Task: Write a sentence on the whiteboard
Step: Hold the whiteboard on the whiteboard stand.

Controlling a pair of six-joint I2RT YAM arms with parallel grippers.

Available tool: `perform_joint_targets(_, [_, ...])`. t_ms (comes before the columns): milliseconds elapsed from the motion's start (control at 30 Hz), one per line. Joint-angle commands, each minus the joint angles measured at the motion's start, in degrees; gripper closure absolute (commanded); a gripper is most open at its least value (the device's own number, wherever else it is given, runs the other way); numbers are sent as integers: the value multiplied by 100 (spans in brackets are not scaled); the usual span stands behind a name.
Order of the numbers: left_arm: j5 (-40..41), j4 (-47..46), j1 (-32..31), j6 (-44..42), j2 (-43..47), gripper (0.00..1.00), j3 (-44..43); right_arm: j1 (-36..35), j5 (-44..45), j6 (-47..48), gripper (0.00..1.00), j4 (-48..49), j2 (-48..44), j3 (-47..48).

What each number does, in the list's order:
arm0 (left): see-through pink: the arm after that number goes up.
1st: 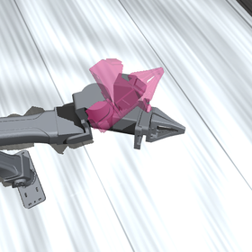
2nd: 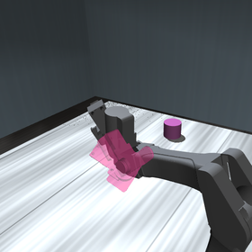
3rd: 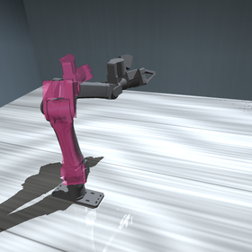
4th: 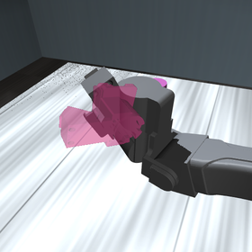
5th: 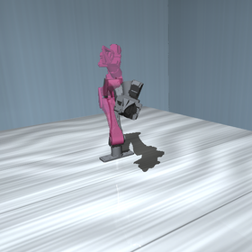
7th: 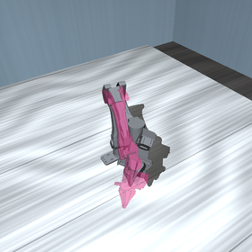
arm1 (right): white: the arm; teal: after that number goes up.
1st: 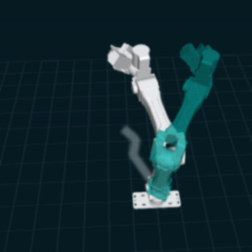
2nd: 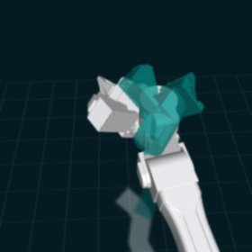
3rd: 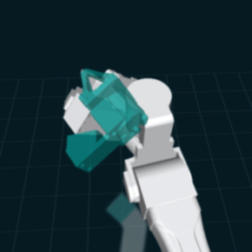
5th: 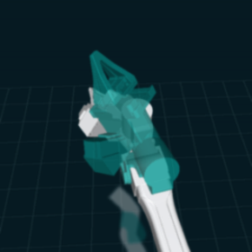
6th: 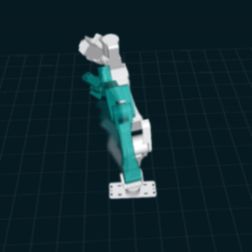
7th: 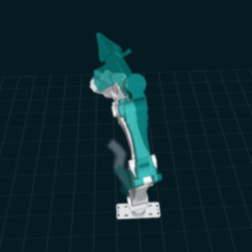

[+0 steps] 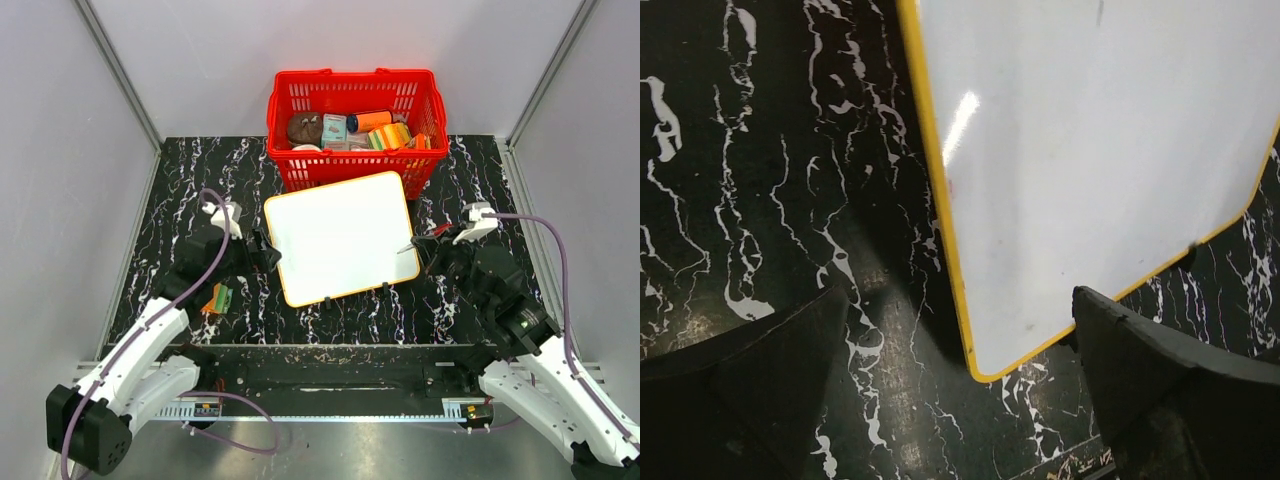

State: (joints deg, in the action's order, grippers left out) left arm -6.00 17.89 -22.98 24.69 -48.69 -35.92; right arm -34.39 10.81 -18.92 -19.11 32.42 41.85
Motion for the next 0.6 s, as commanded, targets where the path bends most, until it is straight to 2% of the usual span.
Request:
perform_joint_targets(0, [-51,-497,311,343,184,1,182,-32,-87,-112,100,364,123,8])
perform_joint_targets(100, [-147,-681,601,449,219,1,357,-24,-79,-244,100,470,229,51])
perform_joint_targets(333, [-1402,-1980,1260,748,44,1,1051,-24,-447,-200,100,785,615,219])
perform_joint_targets(433, [-1869,-2780,1314,801,-79,1,1184,-32,-684,-253,100,1022,826,210])
perform_joint_targets(567, [-2124,-3291,1367,862,-202,1,1228,-32,-1071,-244,100,1454,1134,166])
